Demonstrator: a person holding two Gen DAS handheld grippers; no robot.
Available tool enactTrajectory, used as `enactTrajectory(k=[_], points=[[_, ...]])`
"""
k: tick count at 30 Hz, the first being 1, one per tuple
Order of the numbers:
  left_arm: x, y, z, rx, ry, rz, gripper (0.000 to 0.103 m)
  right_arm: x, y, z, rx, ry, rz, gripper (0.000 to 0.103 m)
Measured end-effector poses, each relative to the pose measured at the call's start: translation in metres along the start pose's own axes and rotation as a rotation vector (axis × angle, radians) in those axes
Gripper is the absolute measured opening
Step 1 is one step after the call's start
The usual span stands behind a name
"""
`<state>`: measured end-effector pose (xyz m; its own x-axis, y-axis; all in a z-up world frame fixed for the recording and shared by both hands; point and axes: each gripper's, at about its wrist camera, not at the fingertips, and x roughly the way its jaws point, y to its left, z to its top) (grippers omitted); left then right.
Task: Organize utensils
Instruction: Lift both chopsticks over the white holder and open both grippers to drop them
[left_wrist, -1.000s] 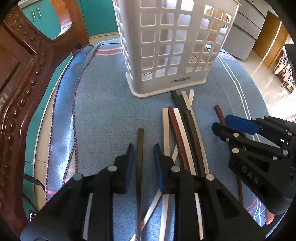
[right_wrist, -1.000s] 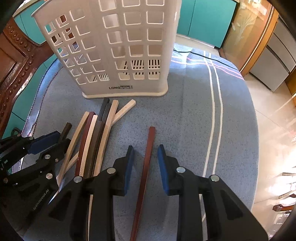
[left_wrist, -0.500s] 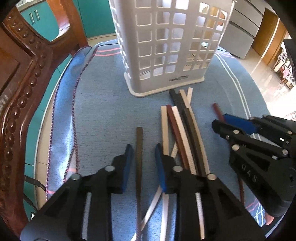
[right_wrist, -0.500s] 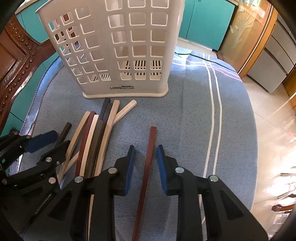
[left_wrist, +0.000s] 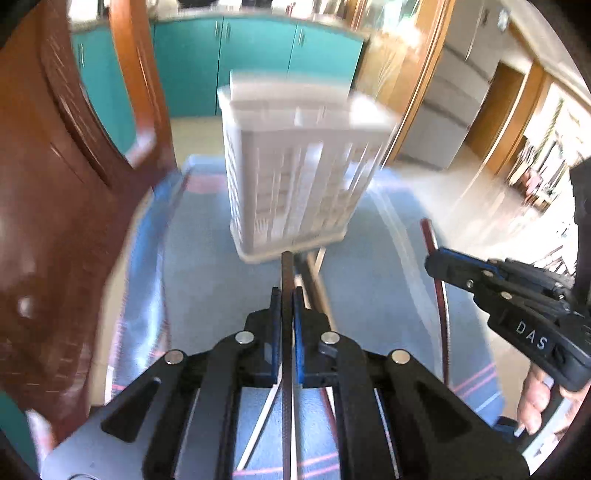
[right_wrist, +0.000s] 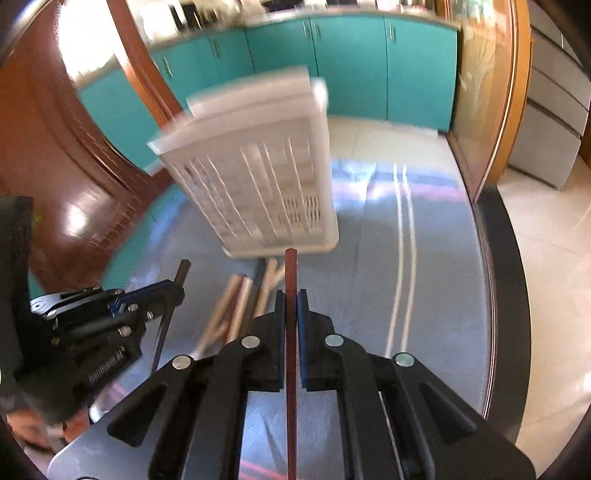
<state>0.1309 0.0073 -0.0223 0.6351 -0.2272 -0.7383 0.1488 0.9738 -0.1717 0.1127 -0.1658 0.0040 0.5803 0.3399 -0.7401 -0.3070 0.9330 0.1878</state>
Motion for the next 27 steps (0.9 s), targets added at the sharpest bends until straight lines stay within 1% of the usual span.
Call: enactTrajectory(k=[1,6,9,10,13,14,15,16,17,18,19,20,21,22,23,25,26,27], points=[[-0.020,0.001,0.004,-0.001,-0.045,-0.011,0.007,-0.018,-0.001,0.000,0.003,-0.037,0.014,0.007],[-0.088,0.005,0.022,0.009,-0.206,-0.072,0.007,-0.078,-0.016,0.002,0.060,-0.161,0.111,0.007],[-0.126,0.008,0.038,-0.002,-0.320,-0.104,0.007,-0.112,-0.020,0.010,0.087,-0.255,0.135,0.007],[-0.137,0.008,0.043,-0.006,-0.358,-0.107,0.007,-0.125,-0.021,0.016,0.088,-0.300,0.142,0.007],[-0.167,0.014,0.060,-0.068,-0.500,-0.111,0.007,-0.150,-0.021,0.035,0.095,-0.411,0.134,0.007],[-0.178,0.019,0.066,-0.120,-0.567,-0.116,0.007,-0.150,-0.021,0.035,0.095,-0.411,0.134,0.007],[-0.185,0.023,0.068,-0.153,-0.618,-0.117,0.007,-0.161,-0.022,0.043,0.104,-0.476,0.132,0.007],[-0.191,0.025,0.072,-0.191,-0.698,-0.101,0.007,-0.168,-0.022,0.049,0.109,-0.530,0.134,0.007],[-0.195,0.026,0.073,-0.209,-0.739,-0.075,0.007,-0.176,-0.021,0.056,0.112,-0.601,0.130,0.007],[-0.195,0.026,0.075,-0.228,-0.774,-0.033,0.007,-0.177,-0.020,0.061,0.117,-0.636,0.116,0.007],[-0.193,0.026,0.075,-0.238,-0.796,-0.008,0.007,-0.180,-0.021,0.068,0.127,-0.666,0.095,0.007],[-0.188,0.026,0.076,-0.241,-0.824,0.023,0.007,-0.180,-0.019,0.074,0.141,-0.721,0.063,0.007],[-0.179,0.024,0.077,-0.235,-0.827,0.041,0.007,-0.182,-0.019,0.077,0.146,-0.762,0.051,0.007],[-0.169,0.022,0.078,-0.230,-0.817,0.059,0.007,-0.177,-0.018,0.080,0.148,-0.793,0.043,0.007],[-0.160,0.023,0.080,-0.229,-0.798,0.062,0.007,-0.168,-0.017,0.084,0.154,-0.804,0.033,0.007],[-0.138,0.022,0.082,-0.221,-0.744,0.065,0.007,-0.148,-0.019,0.083,0.158,-0.828,0.045,0.007],[-0.130,0.020,0.081,-0.213,-0.727,0.081,0.007,-0.133,-0.017,0.080,0.148,-0.830,0.031,0.007],[-0.123,0.018,0.080,-0.206,-0.716,0.093,0.007,-0.124,-0.017,0.080,0.138,-0.809,0.003,0.007]])
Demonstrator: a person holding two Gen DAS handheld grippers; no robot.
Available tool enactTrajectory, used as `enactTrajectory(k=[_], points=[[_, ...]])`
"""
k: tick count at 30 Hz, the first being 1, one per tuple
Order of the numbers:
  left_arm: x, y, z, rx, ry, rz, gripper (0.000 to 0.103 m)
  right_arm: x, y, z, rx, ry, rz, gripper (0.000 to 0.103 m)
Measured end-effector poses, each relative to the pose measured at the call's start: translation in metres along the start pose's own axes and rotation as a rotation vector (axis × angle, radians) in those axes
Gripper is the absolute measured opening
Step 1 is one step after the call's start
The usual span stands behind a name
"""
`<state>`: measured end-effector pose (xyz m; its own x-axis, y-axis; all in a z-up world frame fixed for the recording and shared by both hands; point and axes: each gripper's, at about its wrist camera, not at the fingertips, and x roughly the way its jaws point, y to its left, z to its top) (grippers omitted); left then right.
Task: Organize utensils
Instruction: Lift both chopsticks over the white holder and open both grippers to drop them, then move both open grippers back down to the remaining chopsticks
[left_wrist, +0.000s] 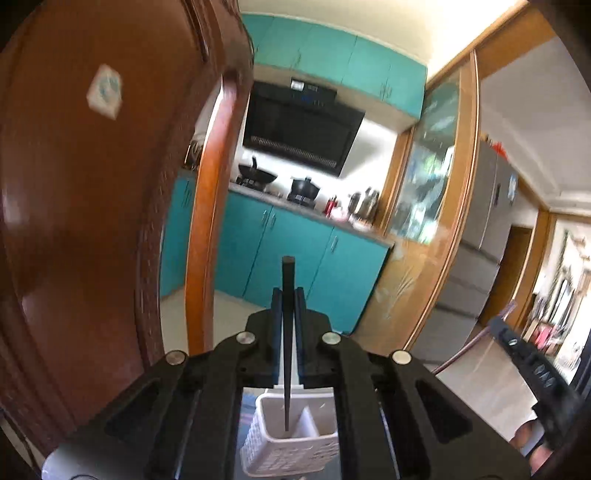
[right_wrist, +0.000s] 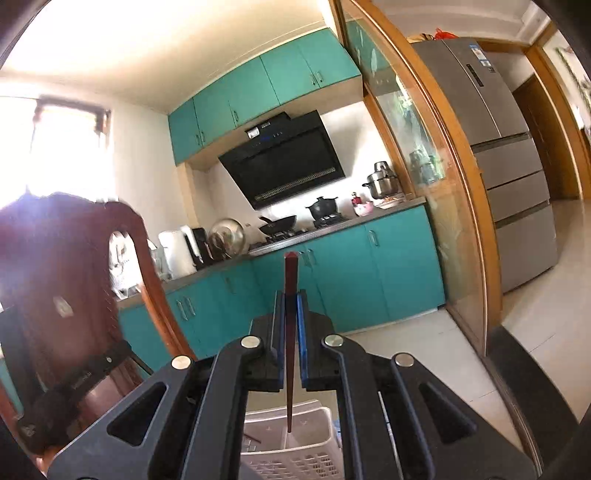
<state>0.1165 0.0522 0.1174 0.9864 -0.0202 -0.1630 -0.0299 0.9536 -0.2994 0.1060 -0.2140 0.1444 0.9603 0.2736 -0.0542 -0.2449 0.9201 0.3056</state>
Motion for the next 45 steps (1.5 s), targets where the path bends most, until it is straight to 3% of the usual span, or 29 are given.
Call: enactTrajectory(k=[4,9,11,13,18,20,22,24,27,29,31,33,38,43,45], points=[[0.019,0.003,-0.021,0.016,0.076,0.006,0.007,0.032,-0.001,-0.034,-0.046,0.121,-0.022,0.007],[0.045,0.014,-0.026,-0.008,0.170,-0.027,0.007,0.042,0.004,-0.053,-0.084,0.200,-0.029,0.007],[0.048,0.013,-0.027,0.000,0.172,-0.024,0.007,0.040,0.006,-0.059,-0.102,0.220,-0.031,0.007],[0.045,0.013,-0.030,0.021,0.179,-0.027,0.010,0.034,0.009,-0.059,-0.118,0.223,-0.040,0.013],[0.029,0.017,-0.037,0.038,0.182,-0.046,0.021,0.001,-0.005,-0.067,-0.091,0.217,-0.011,0.039],[0.019,0.019,-0.039,0.045,0.167,-0.048,0.024,-0.012,-0.018,-0.074,-0.050,0.221,0.017,0.041],[0.011,0.023,-0.049,0.052,0.171,-0.042,0.025,-0.016,-0.030,-0.088,-0.021,0.293,0.011,0.041],[0.014,0.026,-0.063,0.065,0.228,-0.033,0.025,-0.006,-0.039,-0.109,0.008,0.433,-0.007,0.041],[0.032,0.033,-0.088,0.072,0.388,0.003,0.025,0.021,-0.037,-0.152,-0.008,0.688,-0.016,0.041],[0.045,0.040,-0.099,0.041,0.489,-0.013,0.025,0.035,-0.027,-0.177,-0.021,0.795,-0.005,0.041],[0.050,0.042,-0.104,0.034,0.527,-0.007,0.030,0.044,-0.016,-0.200,-0.034,0.873,0.013,0.041],[0.052,0.043,-0.114,0.050,0.552,0.019,0.039,0.051,-0.006,-0.218,-0.055,0.928,0.017,0.041],[0.053,0.047,-0.137,0.045,0.626,0.053,0.039,0.059,0.011,-0.245,-0.109,0.997,0.010,0.041],[0.047,0.052,-0.146,0.048,0.646,0.064,0.044,0.058,0.019,-0.258,-0.110,1.016,0.030,0.041],[0.047,0.052,-0.150,0.056,0.652,0.069,0.044,0.057,0.019,-0.259,-0.093,1.018,0.024,0.027]])
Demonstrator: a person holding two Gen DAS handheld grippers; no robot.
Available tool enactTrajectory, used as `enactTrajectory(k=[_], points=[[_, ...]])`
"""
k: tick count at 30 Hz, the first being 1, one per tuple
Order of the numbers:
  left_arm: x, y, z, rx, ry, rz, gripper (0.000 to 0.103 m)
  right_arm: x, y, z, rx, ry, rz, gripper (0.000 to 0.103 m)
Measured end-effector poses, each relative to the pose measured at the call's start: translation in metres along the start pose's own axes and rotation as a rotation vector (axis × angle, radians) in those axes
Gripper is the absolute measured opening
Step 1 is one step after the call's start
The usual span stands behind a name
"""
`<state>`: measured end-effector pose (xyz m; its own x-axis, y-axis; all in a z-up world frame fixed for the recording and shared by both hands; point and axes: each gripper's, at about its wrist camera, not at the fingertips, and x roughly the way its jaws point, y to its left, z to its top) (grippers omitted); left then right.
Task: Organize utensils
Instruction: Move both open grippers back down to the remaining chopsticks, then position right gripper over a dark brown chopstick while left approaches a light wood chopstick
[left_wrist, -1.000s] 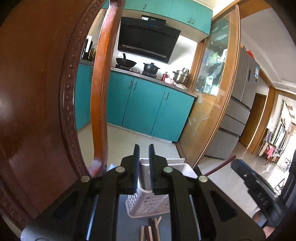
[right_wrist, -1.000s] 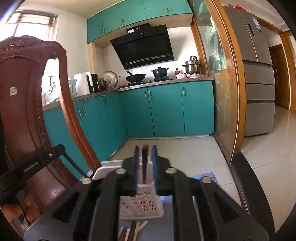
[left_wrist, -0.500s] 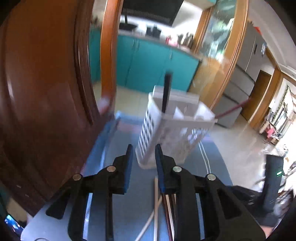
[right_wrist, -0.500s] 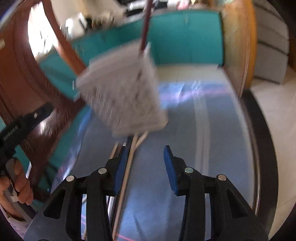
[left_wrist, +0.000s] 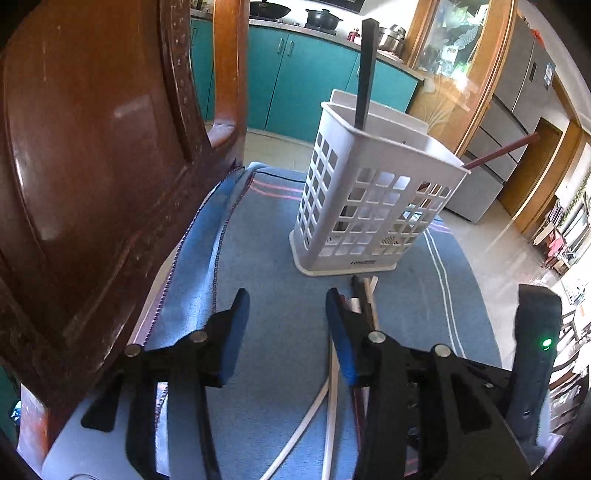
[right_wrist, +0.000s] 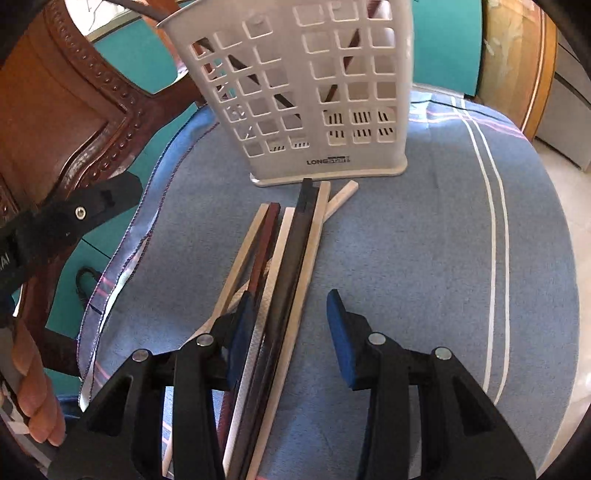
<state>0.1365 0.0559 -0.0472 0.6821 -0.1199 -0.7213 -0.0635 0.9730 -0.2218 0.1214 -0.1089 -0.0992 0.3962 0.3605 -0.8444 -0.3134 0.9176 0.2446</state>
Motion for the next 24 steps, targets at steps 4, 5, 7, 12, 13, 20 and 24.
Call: enactTrajectory(k=[4,5,7,12,13,20,24], points=[[0.003,0.000,-0.004,0.003,0.025,0.000,0.044,-0.003,-0.006,0.002,0.047,0.022,0.035,0.025],[0.003,0.000,-0.005,0.005,0.028,0.002,0.044,-0.003,-0.008,0.000,0.060,0.027,0.031,0.025],[0.002,0.000,-0.005,0.003,0.029,0.004,0.046,-0.004,-0.013,0.002,0.079,0.030,0.018,0.019],[0.007,0.003,-0.007,0.000,0.045,0.011,0.048,-0.008,-0.038,0.001,0.171,0.024,-0.010,0.013],[0.008,0.002,-0.007,0.001,0.049,0.010,0.049,-0.008,-0.043,0.000,0.187,0.025,-0.025,0.012],[0.015,-0.005,-0.010,0.024,0.073,0.015,0.056,-0.021,-0.058,0.003,0.218,-0.010,-0.103,0.016],[0.020,-0.008,-0.013,0.027,0.090,0.014,0.060,-0.030,-0.061,0.001,0.190,-0.029,-0.103,0.024]])
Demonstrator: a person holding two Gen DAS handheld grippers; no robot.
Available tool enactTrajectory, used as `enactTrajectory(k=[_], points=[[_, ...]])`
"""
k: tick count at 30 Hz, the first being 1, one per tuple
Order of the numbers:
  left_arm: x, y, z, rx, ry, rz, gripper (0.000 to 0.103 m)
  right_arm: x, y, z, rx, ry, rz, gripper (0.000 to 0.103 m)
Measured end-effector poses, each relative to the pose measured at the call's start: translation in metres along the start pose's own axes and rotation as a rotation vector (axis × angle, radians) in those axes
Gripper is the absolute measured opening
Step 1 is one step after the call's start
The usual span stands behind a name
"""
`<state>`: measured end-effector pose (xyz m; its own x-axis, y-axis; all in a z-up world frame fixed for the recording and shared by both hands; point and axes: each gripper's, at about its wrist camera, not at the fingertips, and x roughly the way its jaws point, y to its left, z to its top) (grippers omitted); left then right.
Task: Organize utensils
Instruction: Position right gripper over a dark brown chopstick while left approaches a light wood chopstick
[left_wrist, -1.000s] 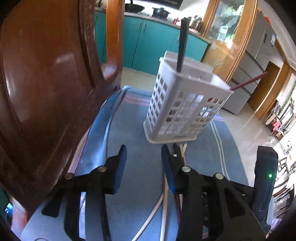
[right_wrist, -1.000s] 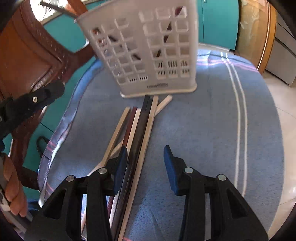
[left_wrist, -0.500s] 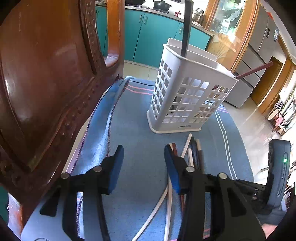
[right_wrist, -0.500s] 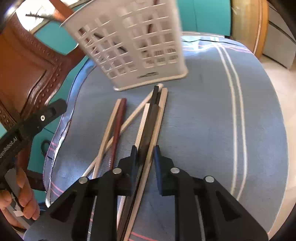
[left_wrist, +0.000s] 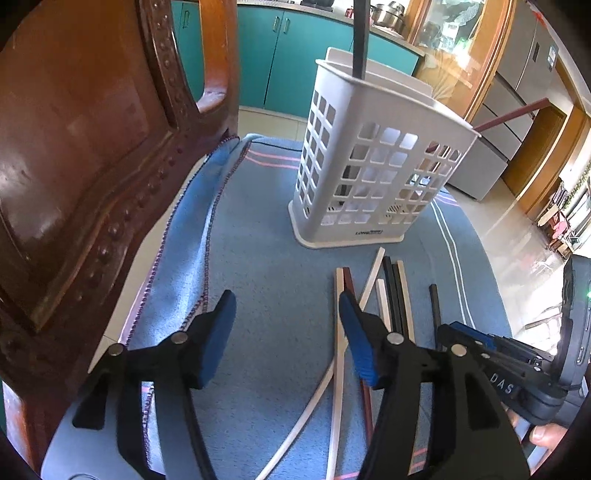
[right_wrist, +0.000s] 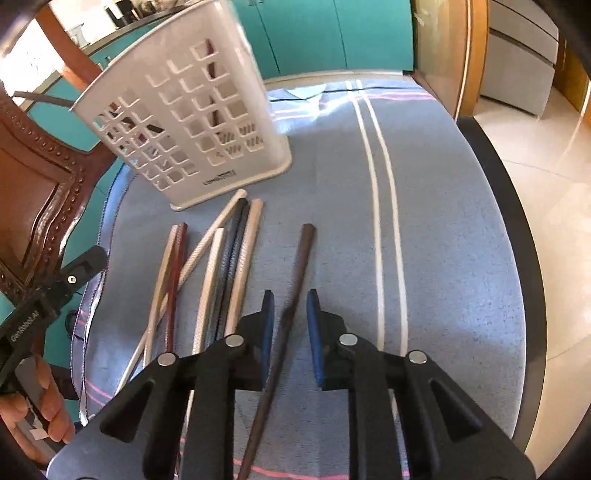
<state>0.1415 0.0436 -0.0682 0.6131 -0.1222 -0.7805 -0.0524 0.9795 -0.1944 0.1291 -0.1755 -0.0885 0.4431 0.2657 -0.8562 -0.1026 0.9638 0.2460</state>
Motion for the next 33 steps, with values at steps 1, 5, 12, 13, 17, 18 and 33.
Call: enactTrajectory(k=[1,5,12,13,17,18,33], points=[[0.001,-0.001,0.000,0.003,0.004,0.000,0.061,-0.002,0.001,-0.002,-0.007,0.001,-0.005,0.026],[0.003,-0.002,-0.001,0.004,0.010,0.002,0.064,0.004,0.008,-0.006,-0.046,0.017,-0.051,0.028],[0.006,-0.001,-0.001,0.009,0.020,0.008,0.066,0.006,0.013,-0.009,-0.098,0.031,-0.069,0.016],[0.006,0.000,-0.001,0.008,0.020,0.009,0.066,0.006,0.012,-0.010,-0.103,0.034,-0.075,0.014],[0.007,-0.001,-0.002,0.010,0.027,0.013,0.067,0.002,0.010,-0.010,-0.109,0.035,-0.074,0.010],[0.008,-0.001,-0.003,0.011,0.028,0.015,0.067,0.001,0.008,-0.010,-0.102,0.034,-0.071,0.010],[0.016,-0.007,-0.007,0.026,0.066,0.023,0.074,-0.004,0.000,-0.006,-0.061,-0.006,-0.090,0.031]])
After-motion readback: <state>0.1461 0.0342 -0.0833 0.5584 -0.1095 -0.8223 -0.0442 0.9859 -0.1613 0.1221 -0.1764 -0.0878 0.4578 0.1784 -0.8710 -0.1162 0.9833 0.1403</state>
